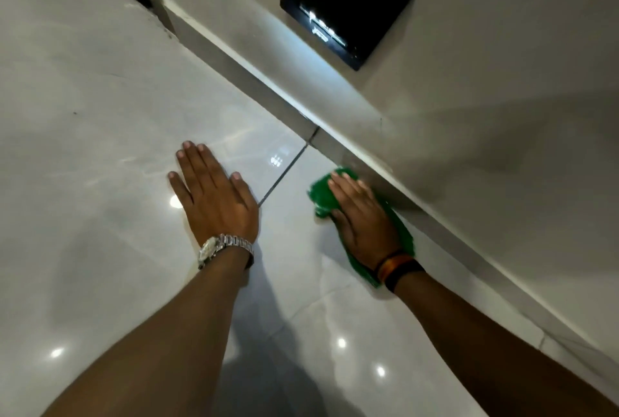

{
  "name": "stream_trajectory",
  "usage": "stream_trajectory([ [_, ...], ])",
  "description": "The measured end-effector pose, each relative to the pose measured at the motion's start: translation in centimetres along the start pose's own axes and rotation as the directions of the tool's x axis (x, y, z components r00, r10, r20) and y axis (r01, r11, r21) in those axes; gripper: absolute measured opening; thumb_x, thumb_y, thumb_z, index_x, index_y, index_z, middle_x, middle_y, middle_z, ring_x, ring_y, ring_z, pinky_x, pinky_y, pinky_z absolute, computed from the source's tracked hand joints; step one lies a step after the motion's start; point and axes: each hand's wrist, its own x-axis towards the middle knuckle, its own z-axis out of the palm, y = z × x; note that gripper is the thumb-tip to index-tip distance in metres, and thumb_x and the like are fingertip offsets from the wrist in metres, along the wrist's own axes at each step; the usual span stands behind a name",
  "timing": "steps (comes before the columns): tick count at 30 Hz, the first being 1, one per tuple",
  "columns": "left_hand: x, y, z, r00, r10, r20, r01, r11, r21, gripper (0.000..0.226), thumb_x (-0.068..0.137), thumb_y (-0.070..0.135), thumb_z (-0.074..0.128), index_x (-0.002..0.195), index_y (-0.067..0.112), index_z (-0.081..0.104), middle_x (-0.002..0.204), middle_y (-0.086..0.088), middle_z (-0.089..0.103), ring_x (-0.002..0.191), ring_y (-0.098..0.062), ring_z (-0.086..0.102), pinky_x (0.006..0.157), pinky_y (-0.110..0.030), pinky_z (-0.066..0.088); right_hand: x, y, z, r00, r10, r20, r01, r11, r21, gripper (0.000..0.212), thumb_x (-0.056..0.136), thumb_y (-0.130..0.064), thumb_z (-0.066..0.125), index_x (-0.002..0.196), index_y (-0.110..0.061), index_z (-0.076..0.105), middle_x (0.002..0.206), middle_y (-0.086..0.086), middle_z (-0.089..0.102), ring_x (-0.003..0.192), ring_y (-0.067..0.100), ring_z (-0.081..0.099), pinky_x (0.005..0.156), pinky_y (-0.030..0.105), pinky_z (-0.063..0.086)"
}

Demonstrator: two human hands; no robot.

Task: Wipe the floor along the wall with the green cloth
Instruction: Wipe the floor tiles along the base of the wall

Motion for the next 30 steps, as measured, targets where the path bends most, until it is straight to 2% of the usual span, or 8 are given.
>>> stream_trajectory([
  [5,0.0,-0.2,-0.1,1.000,0.002,0.000,-0.002,1.000,-0.007,0.071,0.106,0.029,0.033,0.166,-0.002,0.010,0.176,-0.022,0.009,0.164,-0.035,0.006,0.132,-0.057,0.005,7.3,-3.1,0.7,0.995,-0.102,0.003,0.102,0.994,0.028,0.052,0.108,-0.031,0.043,0.157,-0.014,0.036,0.164,0.004,0.038,0.154,0.019,0.032,0.130,0.037,0.020],
  [13,-0.4,-0.3,-0.2,1.000,0.022,-0.015,-0.022,1.000,-0.014,0.069,0.107,0.029,0.030,0.166,-0.002,0.011,0.176,-0.022,0.008,0.164,-0.034,0.005,0.132,-0.056,0.004,-5.0,4.8,-2.0,0.984,-0.125,0.126,0.127,0.992,-0.010,0.054,0.108,-0.028,0.041,0.158,-0.012,0.031,0.166,0.005,0.032,0.157,0.019,0.023,0.127,0.048,0.026],
  [17,-0.3,-0.4,0.1,0.999,0.026,-0.025,-0.026,1.000,0.010,0.069,0.107,0.028,0.030,0.166,-0.003,0.010,0.176,-0.022,0.008,0.164,-0.035,0.006,0.133,-0.056,0.004,1.3,2.4,-0.8,0.947,-0.307,0.097,0.305,0.952,0.032,0.054,0.107,-0.029,0.043,0.155,-0.007,0.036,0.165,0.010,0.036,0.156,0.024,0.028,0.129,0.044,0.023],
  [20,-0.2,-0.4,0.2,0.999,0.028,-0.030,-0.027,0.999,0.024,0.069,0.107,0.030,0.028,0.166,-0.002,0.009,0.176,-0.021,0.008,0.164,-0.035,0.006,0.132,-0.057,0.005,5.7,0.3,-0.1,0.951,-0.304,0.048,0.302,0.952,0.049,0.053,0.107,-0.030,0.046,0.154,-0.007,0.039,0.163,0.010,0.039,0.154,0.025,0.031,0.129,0.042,0.022],
  [23,-0.1,-0.7,0.2,0.999,0.049,-0.020,-0.049,0.999,0.006,0.070,0.107,0.033,0.024,0.166,-0.002,0.009,0.176,-0.022,0.008,0.164,-0.035,0.006,0.132,-0.058,0.005,4.6,-1.0,0.4,0.980,-0.194,-0.049,0.196,0.980,0.044,0.048,0.107,-0.024,0.047,0.152,-0.008,0.044,0.162,0.008,0.042,0.153,0.023,0.033,0.129,0.042,0.023],
  [26,-0.1,-1.1,0.1,0.997,0.068,-0.024,-0.068,0.998,-0.002,0.071,0.106,0.033,0.025,0.166,-0.003,0.010,0.176,-0.023,0.009,0.164,-0.036,0.006,0.132,-0.058,0.005,0.8,-3.0,1.2,0.979,0.033,-0.202,0.014,0.974,0.226,0.039,0.105,-0.013,0.052,0.144,-0.007,0.056,0.154,0.007,0.053,0.148,0.020,0.043,0.128,0.040,0.027],
  [28,0.1,-1.0,0.0,0.997,0.071,-0.017,-0.072,0.997,-0.019,0.071,0.106,0.031,0.028,0.166,-0.003,0.010,0.176,-0.023,0.009,0.164,-0.036,0.007,0.132,-0.058,0.005,-0.7,-5.0,1.1,0.957,0.219,-0.191,-0.128,0.908,0.398,0.034,0.104,-0.009,0.053,0.137,-0.008,0.063,0.145,0.006,0.062,0.139,0.015,0.052,0.125,0.032,0.032],
  [30,0.1,-0.9,-0.1,0.998,0.066,-0.021,-0.066,0.998,-0.013,0.072,0.105,0.029,0.032,0.165,-0.004,0.012,0.175,-0.024,0.010,0.164,-0.037,0.008,0.132,-0.059,0.006,-0.9,-6.1,-0.4,0.874,0.474,-0.107,-0.313,0.717,0.623,0.026,0.105,-0.011,0.052,0.124,-0.013,0.070,0.124,-0.001,0.073,0.118,0.006,0.064,0.110,0.025,0.047],
])
